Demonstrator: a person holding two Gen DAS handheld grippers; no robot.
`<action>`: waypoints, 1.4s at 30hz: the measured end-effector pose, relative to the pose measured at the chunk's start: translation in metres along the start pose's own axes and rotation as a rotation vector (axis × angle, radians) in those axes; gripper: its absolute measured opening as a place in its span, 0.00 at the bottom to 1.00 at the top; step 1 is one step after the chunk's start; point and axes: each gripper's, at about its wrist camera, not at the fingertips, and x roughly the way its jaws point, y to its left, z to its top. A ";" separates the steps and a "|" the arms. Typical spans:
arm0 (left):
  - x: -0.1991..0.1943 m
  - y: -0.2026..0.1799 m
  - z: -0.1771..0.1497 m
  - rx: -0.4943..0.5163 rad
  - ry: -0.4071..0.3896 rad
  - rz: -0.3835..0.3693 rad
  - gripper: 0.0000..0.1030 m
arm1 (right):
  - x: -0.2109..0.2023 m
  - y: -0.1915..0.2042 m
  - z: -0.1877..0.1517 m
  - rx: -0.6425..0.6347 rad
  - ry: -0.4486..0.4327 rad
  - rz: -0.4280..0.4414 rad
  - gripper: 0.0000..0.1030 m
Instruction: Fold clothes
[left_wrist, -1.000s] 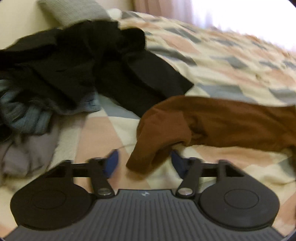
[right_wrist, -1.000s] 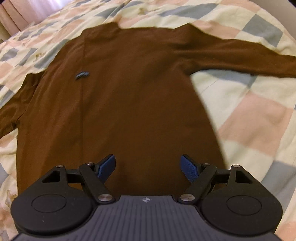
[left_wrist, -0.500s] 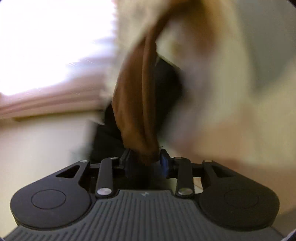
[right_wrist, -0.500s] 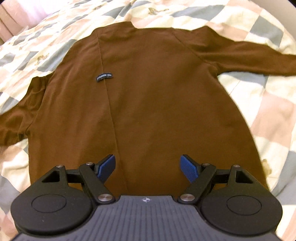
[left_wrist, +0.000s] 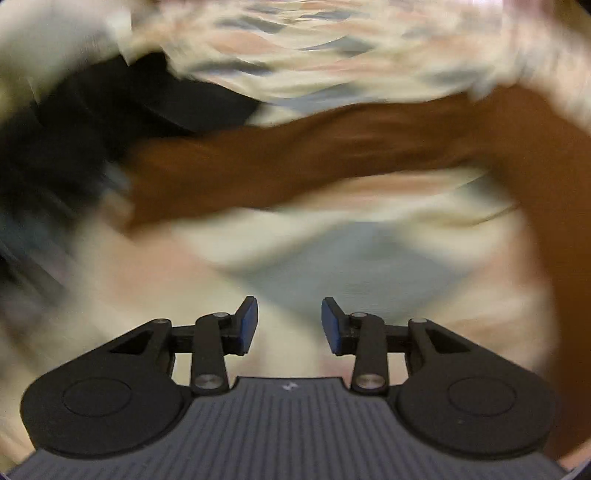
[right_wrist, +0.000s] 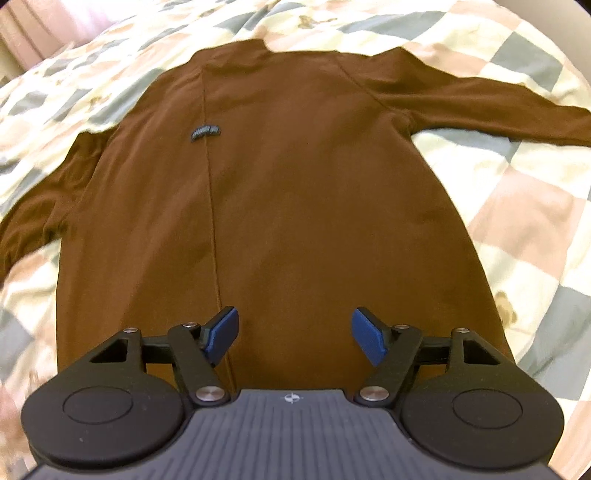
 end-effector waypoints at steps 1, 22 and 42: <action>-0.005 -0.020 -0.006 -0.034 0.018 -0.048 0.33 | -0.002 -0.002 -0.005 -0.007 -0.001 0.006 0.68; -0.182 -0.253 -0.067 -0.012 -0.024 -0.029 0.43 | -0.207 -0.111 -0.076 -0.138 -0.199 0.167 0.69; -0.246 -0.293 -0.094 0.012 -0.036 0.061 0.51 | -0.261 -0.113 -0.105 -0.287 -0.154 0.189 0.75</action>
